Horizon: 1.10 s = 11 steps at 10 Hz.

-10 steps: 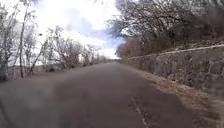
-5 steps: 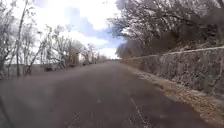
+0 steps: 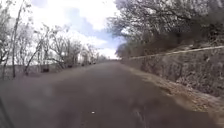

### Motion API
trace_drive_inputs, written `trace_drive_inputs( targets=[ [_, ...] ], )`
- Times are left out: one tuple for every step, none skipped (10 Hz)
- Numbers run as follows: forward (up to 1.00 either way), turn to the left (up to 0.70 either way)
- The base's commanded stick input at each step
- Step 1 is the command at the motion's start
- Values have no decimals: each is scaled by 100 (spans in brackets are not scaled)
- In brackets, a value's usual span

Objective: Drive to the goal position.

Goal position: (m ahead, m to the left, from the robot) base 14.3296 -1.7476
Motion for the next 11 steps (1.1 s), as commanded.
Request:
trace_drive_inputs(
  targets=[
    [70, 0],
    [70, 0],
    [70, 1],
    [70, 2],
    [70, 0],
    [70, 0],
    [70, 0],
    [70, 0],
    [70, 0],
    [70, 0],
    [70, 0]
  ],
)
